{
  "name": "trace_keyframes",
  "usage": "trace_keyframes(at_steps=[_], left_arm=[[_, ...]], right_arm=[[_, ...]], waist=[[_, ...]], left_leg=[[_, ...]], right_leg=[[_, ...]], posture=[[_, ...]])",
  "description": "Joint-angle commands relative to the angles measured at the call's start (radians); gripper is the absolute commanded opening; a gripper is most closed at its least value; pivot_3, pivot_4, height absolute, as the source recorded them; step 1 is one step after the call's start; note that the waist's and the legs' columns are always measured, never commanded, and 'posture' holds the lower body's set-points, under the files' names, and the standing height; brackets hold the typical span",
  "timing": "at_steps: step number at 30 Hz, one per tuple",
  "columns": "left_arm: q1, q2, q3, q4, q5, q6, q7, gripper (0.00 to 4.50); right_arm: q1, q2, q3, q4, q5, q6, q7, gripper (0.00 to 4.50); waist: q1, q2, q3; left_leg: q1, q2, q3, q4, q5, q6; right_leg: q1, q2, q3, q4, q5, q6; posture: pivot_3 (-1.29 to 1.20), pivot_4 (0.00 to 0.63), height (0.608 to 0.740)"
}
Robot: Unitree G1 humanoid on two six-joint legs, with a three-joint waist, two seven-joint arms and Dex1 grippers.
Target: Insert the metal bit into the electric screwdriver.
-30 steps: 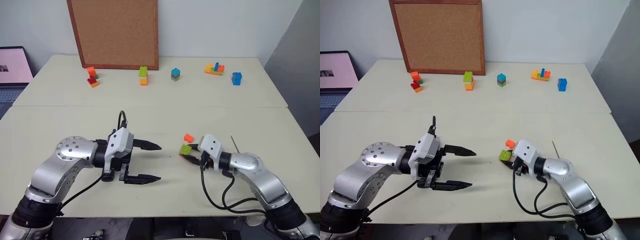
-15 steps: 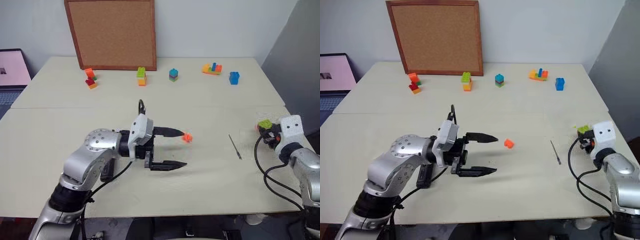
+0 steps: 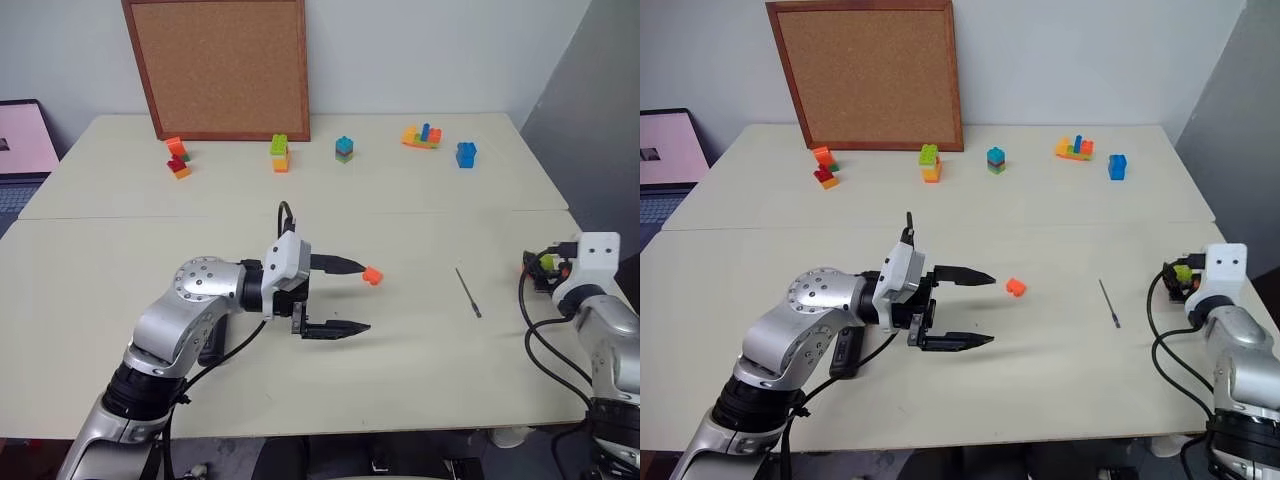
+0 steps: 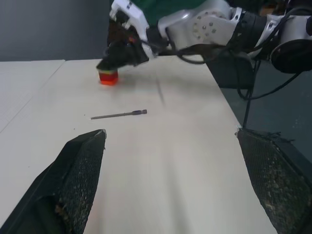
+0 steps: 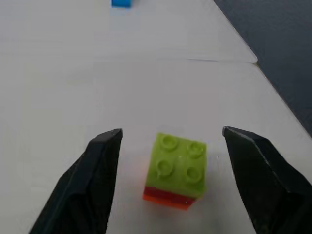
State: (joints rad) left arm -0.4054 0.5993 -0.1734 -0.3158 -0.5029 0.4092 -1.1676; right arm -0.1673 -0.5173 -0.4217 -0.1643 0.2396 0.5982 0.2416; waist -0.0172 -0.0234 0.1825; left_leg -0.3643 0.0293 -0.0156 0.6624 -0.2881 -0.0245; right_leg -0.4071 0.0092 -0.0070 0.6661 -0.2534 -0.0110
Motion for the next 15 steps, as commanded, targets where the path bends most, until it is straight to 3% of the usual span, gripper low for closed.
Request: trace_keyframes(at_steps=[1,5,8,12,15], left_arm=[[0.003,0.046,0.040,0.004,0.025,-0.019,0.005,4.50],[0.034,0.132,0.096,0.037,0.054,-0.027,0.005,4.50],[0.086,0.210,0.135,0.052,0.086,-0.057,-0.011,4.50],[0.121,0.239,0.156,0.046,0.089,-0.066,-0.001,4.50],[0.148,0.251,0.164,0.013,0.082,-0.062,0.000,4.50]], right_arm=[[0.039,-0.084,0.006,-0.202,0.027,-0.012,0.092,4.46],[0.065,-0.147,0.129,-0.348,0.107,-0.015,0.260,4.46],[0.031,-0.180,0.305,-0.393,0.125,-0.006,0.380,4.46],[-0.053,-0.175,0.491,-0.310,0.065,-0.009,0.441,4.46],[-0.137,-0.110,0.588,-0.187,0.013,-0.021,0.427,4.46]], waist=[[-0.001,0.000,0.000],[-0.013,0.000,0.000],[-0.019,0.000,0.000],[-0.009,0.000,0.001],[-0.005,0.000,0.001]], left_leg=[[0.000,0.000,0.000,0.000,0.000,0.000],[0.000,0.001,-0.001,-0.001,0.000,0.000],[0.001,0.003,-0.002,-0.001,0.000,0.000],[0.001,0.002,-0.003,-0.001,0.000,0.000],[-0.001,0.001,-0.003,0.000,0.000,0.000]], right_leg=[[0.000,0.000,0.000,0.000,0.000,0.000],[0.000,0.001,-0.001,-0.001,0.000,0.000],[0.000,0.002,0.000,0.000,0.000,0.000],[-0.001,0.002,-0.003,0.000,0.000,0.000],[-0.001,0.000,-0.003,-0.001,0.000,0.000]], posture=[[0.00,0.150,0.740],[0.00,0.150,0.740],[0.00,0.150,0.740],[0.00,0.150,0.740],[0.00,0.150,0.740]])
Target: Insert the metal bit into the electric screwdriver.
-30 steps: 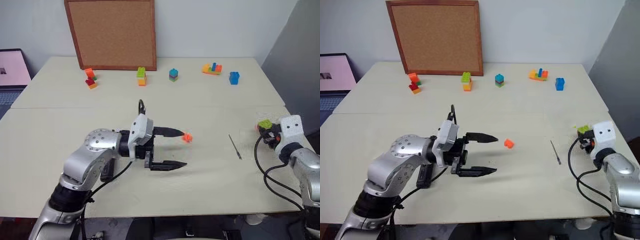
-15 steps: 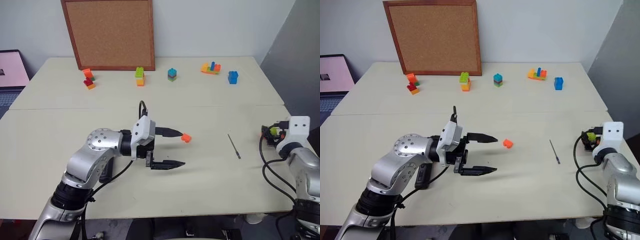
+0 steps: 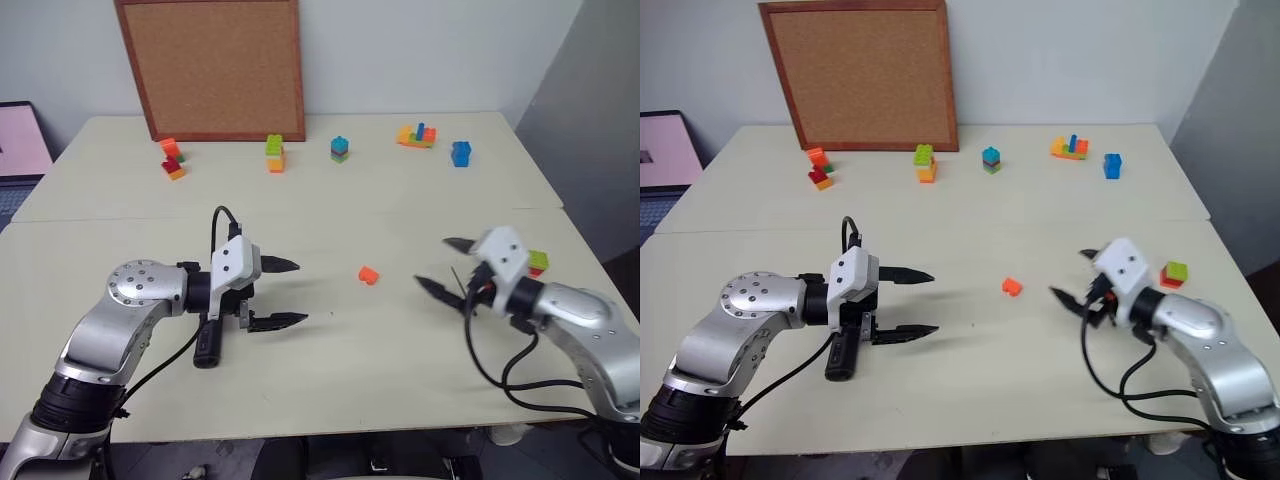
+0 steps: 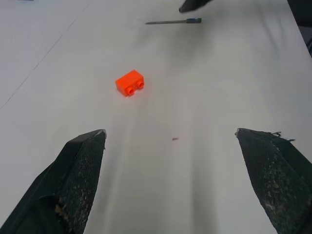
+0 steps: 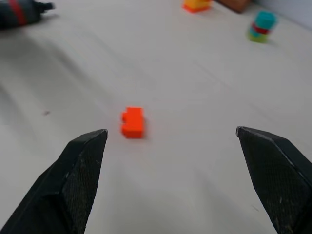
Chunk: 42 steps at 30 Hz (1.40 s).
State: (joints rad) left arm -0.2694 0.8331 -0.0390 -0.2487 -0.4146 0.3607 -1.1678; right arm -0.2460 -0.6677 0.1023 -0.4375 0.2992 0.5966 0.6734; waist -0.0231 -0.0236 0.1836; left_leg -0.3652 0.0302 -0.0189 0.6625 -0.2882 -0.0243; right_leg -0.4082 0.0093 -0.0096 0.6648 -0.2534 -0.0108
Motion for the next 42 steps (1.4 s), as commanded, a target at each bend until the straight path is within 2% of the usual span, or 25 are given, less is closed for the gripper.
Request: trace_keyframes(at_steps=[1,6,9,11,12,20,21,24,28,35,38,42], left_arm=[[0.020,0.020,0.030,-0.064,-0.006,-0.013,0.000,4.50],[0.040,0.025,0.032,-0.086,-0.001,-0.009,0.009,4.50],[0.041,0.024,0.024,-0.095,-0.001,-0.009,0.009,4.50],[0.039,0.021,0.021,-0.104,-0.014,0.002,0.004,4.50],[0.039,0.020,0.020,-0.108,-0.020,0.006,0.001,4.50],[0.032,0.016,0.012,-0.097,-0.023,-0.008,-0.019,4.50],[0.032,0.014,0.012,-0.097,-0.028,-0.006,-0.022,4.50],[0.028,0.010,0.005,-0.100,-0.039,0.001,-0.035,4.50],[-0.004,-0.022,-0.020,-0.105,-0.047,-0.003,-0.037,4.50],[-0.097,-0.146,-0.077,-0.120,-0.098,0.045,-0.003,4.50],[-0.145,-0.196,-0.126,-0.104,-0.087,0.034,-0.020,4.50],[-0.195,-0.246,-0.172,-0.068,-0.071,0.022,-0.041,4.50]], right_arm=[[-0.076,0.062,0.082,0.121,-0.055,-0.023,-0.008,4.46],[-0.125,0.150,0.153,0.256,-0.119,-0.083,-0.017,4.46],[-0.145,0.193,0.170,0.323,-0.151,-0.121,-0.028,3.96],[-0.144,0.211,0.169,0.339,-0.160,-0.136,-0.028,3.57],[-0.141,0.217,0.170,0.343,-0.167,-0.148,-0.027,3.21],[-0.126,0.261,0.173,0.357,-0.211,-0.179,-0.040,1.28],[-0.124,0.261,0.173,0.356,-0.215,-0.181,-0.041,0.92],[-0.109,0.255,0.165,0.333,-0.217,-0.174,-0.042,0.85],[-0.041,0.215,0.086,0.179,-0.192,-0.129,-0.069,0.85],[0.268,0.116,-0.223,-0.126,-0.152,-0.025,-0.131,0.85],[0.398,0.118,-0.363,-0.133,-0.170,-0.070,-0.171,0.85],[0.491,0.152,-0.488,-0.062,-0.196,-0.133,-0.253,0.85]], waist=[[0.001,0.000,0.000],[0.004,0.000,0.000],[0.001,0.000,0.000],[0.000,0.000,0.000],[0.000,0.000,0.000],[-0.003,0.000,0.000],[-0.003,0.000,0.000],[-0.003,0.000,0.000],[0.007,0.000,0.000],[0.026,-0.001,0.000],[0.025,-0.001,0.000],[0.017,-0.001,-0.001]], left_leg=[[0.000,0.000,0.000,0.000,0.000,0.000],[-0.002,0.000,0.000,0.000,0.000,0.000],[-0.002,0.000,0.000,0.000,0.000,0.000],[-0.002,0.000,-0.001,0.000,0.000,0.000],[-0.002,0.000,-0.001,0.000,0.000,0.000],[-0.001,0.001,-0.003,0.000,0.000,0.000],[-0.001,0.001,-0.003,0.000,0.000,0.000],[-0.001,0.001,-0.003,0.000,0.000,0.000],[-0.002,0.000,-0.003,0.000,0.000,0.000],[-0.003,-0.001,-0.003,0.000,0.000,0.000],[-0.002,-0.002,-0.002,0.000,0.000,0.000],[0.000,-0.002,0.000,0.000,0.000,0.000]], right_leg=[[0.000,-0.001,0.000,0.000,0.000,0.000],[-0.002,-0.002,0.002,-0.001,0.000,0.000],[-0.002,-0.003,0.002,-0.001,0.000,0.000],[-0.003,-0.003,0.002,0.000,0.000,0.000],[-0.003,-0.003,0.001,0.000,0.000,0.000],[-0.003,-0.002,0.001,0.001,0.000,0.000],[-0.003,-0.002,0.001,0.001,0.000,0.000],[-0.003,-0.002,0.001,0.001,0.000,0.000],[-0.002,-0.002,0.001,0.000,0.000,0.000],[-0.001,-0.004,0.000,-0.001,0.000,0.001],[0.000,-0.003,0.001,-0.001,0.000,0.001],[0.000,-0.002,0.002,0.001,0.000,0.002]], posture=[[0.00,0.150,0.740],[0.00,0.150,0.740],[0.00,0.150,0.740],[0.00,0.150,0.740],[0.00,0.150,0.740],[0.00,0.150,0.740],[0.00,0.150,0.740],[0.00,0.150,0.740],[0.00,0.150,0.740],[0.00,0.150,0.740],[0.00,0.150,0.740],[0.00,0.150,0.740]])
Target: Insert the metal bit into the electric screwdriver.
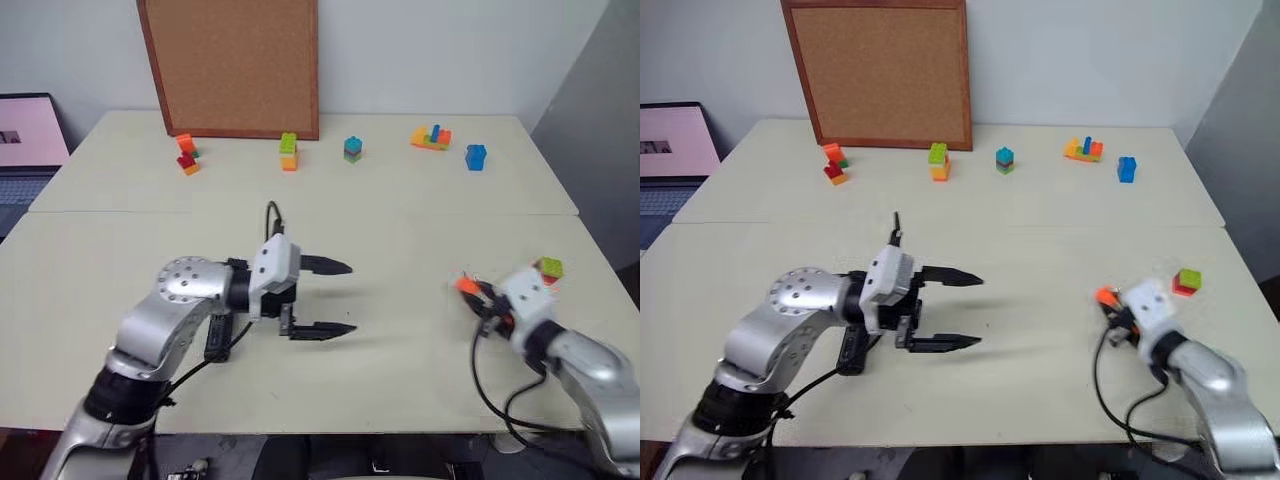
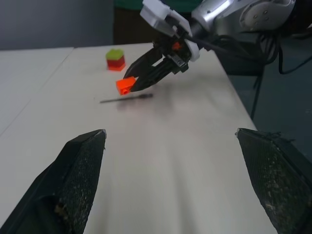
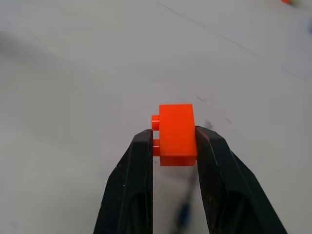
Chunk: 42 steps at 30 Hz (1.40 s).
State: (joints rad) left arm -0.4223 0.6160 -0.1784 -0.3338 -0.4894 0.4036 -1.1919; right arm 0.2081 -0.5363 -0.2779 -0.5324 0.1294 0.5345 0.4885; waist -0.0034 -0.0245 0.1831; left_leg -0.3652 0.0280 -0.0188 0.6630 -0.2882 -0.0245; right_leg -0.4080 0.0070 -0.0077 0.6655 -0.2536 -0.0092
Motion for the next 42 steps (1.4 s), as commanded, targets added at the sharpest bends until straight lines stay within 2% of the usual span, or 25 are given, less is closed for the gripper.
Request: trace_keyframes(at_steps=[1,4,13,14,15,16,22,25,29,34,38,40,42], left_arm=[[-0.052,-0.038,-0.045,0.028,0.010,-0.027,-0.023,4.50],[-0.074,-0.057,-0.071,0.053,0.027,-0.039,-0.034,4.50],[-0.090,-0.082,-0.083,0.077,0.039,-0.044,-0.031,4.50],[-0.090,-0.085,-0.081,0.076,0.038,-0.045,-0.028,4.50],[-0.089,-0.090,-0.078,0.076,0.041,-0.051,-0.019,4.50],[-0.086,-0.092,-0.074,0.077,0.047,-0.057,-0.011,4.50],[-0.077,-0.104,-0.041,0.078,0.056,-0.059,0.060,4.50],[-0.073,-0.088,0.021,0.052,-0.003,0.054,0.130,4.50],[-0.053,-0.041,0.088,0.001,-0.084,0.256,0.213,4.50],[-0.009,-0.042,0.212,-0.100,-0.271,0.535,0.370,4.50],[0.006,-0.136,0.360,-0.183,-0.337,0.683,0.664,4.50],[0.009,-0.159,0.393,-0.223,-0.306,0.743,0.798,4.50],[0.002,-0.206,0.451,-0.226,-0.342,0.792,0.893,4.50]], right_arm=[[0.053,0.027,-0.129,0.058,-0.033,-0.089,-0.083,0.85],[0.060,0.051,-0.175,0.104,-0.012,-0.094,-0.105,0.85],[0.000,0.090,-0.181,0.130,0.045,-0.016,-0.137,0.85],[-0.003,0.095,-0.186,0.129,0.054,-0.010,-0.138,1.57],[-0.004,0.097,-0.189,0.125,0.054,-0.006,-0.145,1.68],[-0.002,0.099,-0.193,0.117,0.056,-0.002,-0.152,2.04],[0.021,0.093,-0.237,0.057,0.078,0.000,-0.163,3.52],[0.079,0.022,-0.254,-0.031,0.094,-0.064,-0.058,4.18],[0.052,-0.056,-0.256,-0.131,0.201,-0.076,0.051,4.18],[-0.011,-0.180,-0.159,-0.197,0.298,-0.020,0.179,4.18],[-0.136,-0.254,-0.052,-0.169,0.329,-0.021,0.253,4.18],[-0.196,-0.265,-0.013,-0.146,0.344,-0.018,0.270,4.18],[-0.257,-0.270,0.032,-0.118,0.349,-0.026,0.291,4.18]], waist=[[-0.007,0.000,0.000],[-0.009,0.001,0.000],[-0.023,0.002,-0.001],[-0.023,0.002,-0.001],[-0.022,0.002,-0.001],[-0.022,0.002,-0.001],[-0.020,0.002,-0.001],[-0.020,0.002,-0.001],[-0.030,0.003,0.000],[-0.026,0.002,0.001],[-0.020,0.001,0.001],[-0.020,0.000,0.001],[-0.020,-0.001,0.002]], left_leg=[[0.000,0.000,0.001,0.000,0.000,0.000],[0.001,0.001,0.001,-0.001,0.000,0.000],[0.001,0.002,0.002,0.000,0.000,0.000],[0.001,0.002,0.002,0.000,0.000,0.000],[0.001,0.002,0.002,0.000,0.000,0.000],[0.001,0.002,0.002,-0.001,0.000,0.000],[0.000,0.001,0.002,-0.001,0.000,0.000],[0.000,0.001,0.002,-0.001,0.000,0.000],[0.000,0.002,0.001,-0.001,0.000,0.000],[0.002,0.002,-0.001,-0.001,0.000,0.000],[0.001,0.002,-0.004,0.000,0.000,0.000],[0.001,0.001,-0.004,0.000,0.000,0.000],[0.001,0.000,-0.004,0.000,0.000,0.000]], right_leg=[[0.001,0.000,0.000,0.000,0.000,0.000],[0.002,0.003,0.000,0.001,0.000,0.000],[0.002,0.004,0.001,0.003,0.000,-0.001],[0.002,0.004,0.001,0.003,0.000,-0.001],[0.002,0.004,0.001,0.003,0.000,-0.001],[0.002,0.004,0.000,0.002,0.000,-0.001],[0.002,0.003,0.001,-0.001,0.000,-0.001],[0.002,0.003,0.001,-0.001,0.000,0.000],[0.002,0.003,0.001,0.000,0.000,0.000],[0.002,0.004,-0.001,0.001,0.000,0.000],[0.002,0.002,-0.002,0.000,0.000,0.000],[0.002,0.001,-0.001,-0.001,0.001,0.001],[0.002,0.000,-0.001,-0.001,0.001,0.001]], posture=[[0.00,0.150,0.740],[0.00,0.150,0.740],[0.00,0.150,0.740],[0.00,0.150,0.740],[0.00,0.150,0.740],[0.00,0.150,0.740],[0.00,0.150,0.740],[0.00,0.150,0.740],[0.00,0.150,0.740],[0.00,0.150,0.740],[0.00,0.150,0.740],[0.00,0.150,0.740],[0.00,0.150,0.740]])
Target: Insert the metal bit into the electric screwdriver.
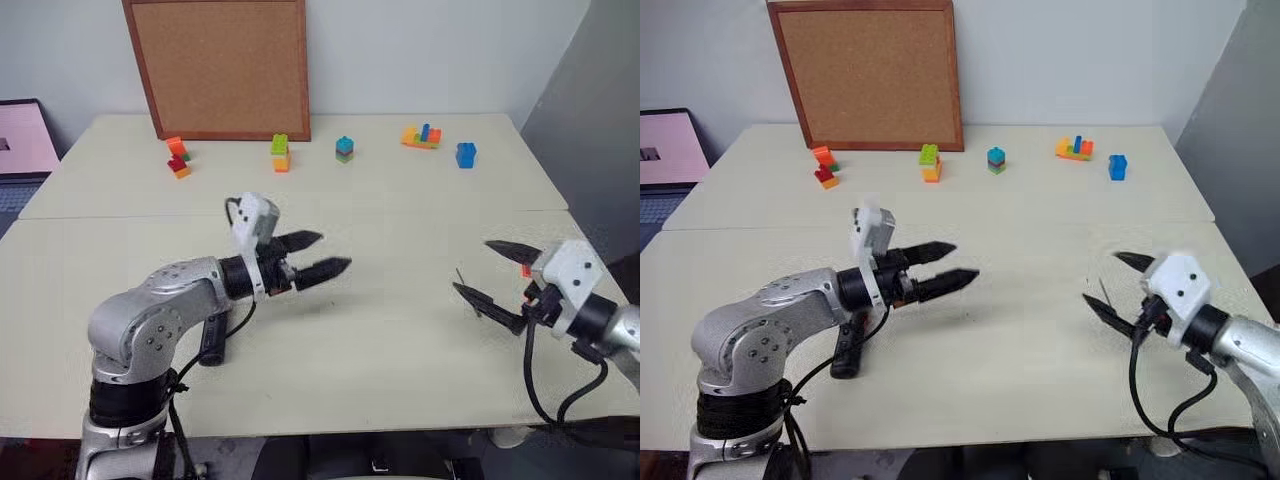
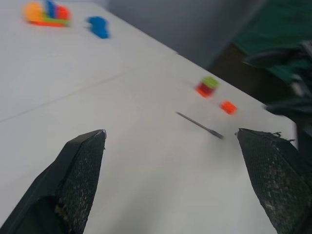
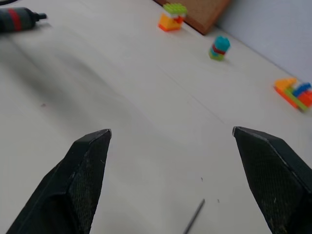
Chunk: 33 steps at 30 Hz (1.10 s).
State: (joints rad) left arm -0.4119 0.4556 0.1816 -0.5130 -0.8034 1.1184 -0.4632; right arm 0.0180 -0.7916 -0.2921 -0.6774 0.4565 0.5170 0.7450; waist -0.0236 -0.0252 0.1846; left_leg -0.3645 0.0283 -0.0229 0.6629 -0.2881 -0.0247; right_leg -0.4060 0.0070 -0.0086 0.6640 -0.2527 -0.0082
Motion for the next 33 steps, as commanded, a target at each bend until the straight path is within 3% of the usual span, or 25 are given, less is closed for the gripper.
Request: trace_keyframes(at_steps=[1,3,8,16,23,33], left_arm=[[-0.007,-0.061,0.120,-0.058,-0.031,0.118,0.218,4.50],[0.004,-0.100,0.193,-0.084,-0.045,0.215,0.319,4.50],[-0.028,-0.025,0.228,-0.130,-0.030,0.361,0.371,4.50],[-0.055,0.076,0.219,-0.079,0.141,0.496,0.505,4.50],[-0.050,0.043,0.225,0.047,0.194,0.496,0.634,4.50],[-0.175,-0.016,0.158,0.307,0.125,0.496,0.707,4.50]], right_arm=[[-0.100,-0.014,0.069,0.042,0.027,-0.011,0.048,4.18],[-0.165,-0.012,0.117,0.073,0.035,-0.023,0.083,4.18],[-0.268,-0.021,0.199,0.157,0.017,-0.062,0.165,4.18],[-0.367,-0.009,0.276,0.268,-0.006,-0.121,0.249,4.18],[-0.429,-0.004,0.340,0.304,-0.008,-0.140,0.319,4.18],[-0.453,-0.008,0.357,0.265,0.007,-0.117,0.346,4.18]], waist=[[0.001,0.000,0.000],[0.001,-0.001,0.000],[0.000,-0.001,0.001],[0.001,-0.001,0.001],[0.004,-0.001,0.001],[0.022,-0.001,0.001]], left_leg=[[0.000,0.000,0.000,0.000,0.000,0.000],[0.000,0.000,0.000,0.000,0.000,0.000],[0.000,0.000,-0.001,0.000,0.000,-0.001],[0.001,0.000,-0.002,0.000,0.002,-0.003],[0.000,0.001,-0.002,-0.001,0.003,-0.005],[-0.001,0.000,-0.002,0.000,0.003,-0.005]], right_leg=[[0.000,0.000,0.000,0.000,0.000,0.000],[0.000,-0.001,0.000,0.000,0.000,0.000],[0.000,-0.001,-0.001,0.000,0.000,0.000],[0.000,-0.002,0.000,0.001,0.000,0.000],[-0.001,-0.008,-0.001,0.001,0.000,0.000],[0.000,-0.011,-0.001,0.001,0.001,0.001]], posture=[[0.00,0.150,0.740],[0.00,0.150,0.740],[0.00,0.150,0.740],[0.00,0.150,0.740],[0.00,0.150,0.740],[0.00,0.150,0.740]])
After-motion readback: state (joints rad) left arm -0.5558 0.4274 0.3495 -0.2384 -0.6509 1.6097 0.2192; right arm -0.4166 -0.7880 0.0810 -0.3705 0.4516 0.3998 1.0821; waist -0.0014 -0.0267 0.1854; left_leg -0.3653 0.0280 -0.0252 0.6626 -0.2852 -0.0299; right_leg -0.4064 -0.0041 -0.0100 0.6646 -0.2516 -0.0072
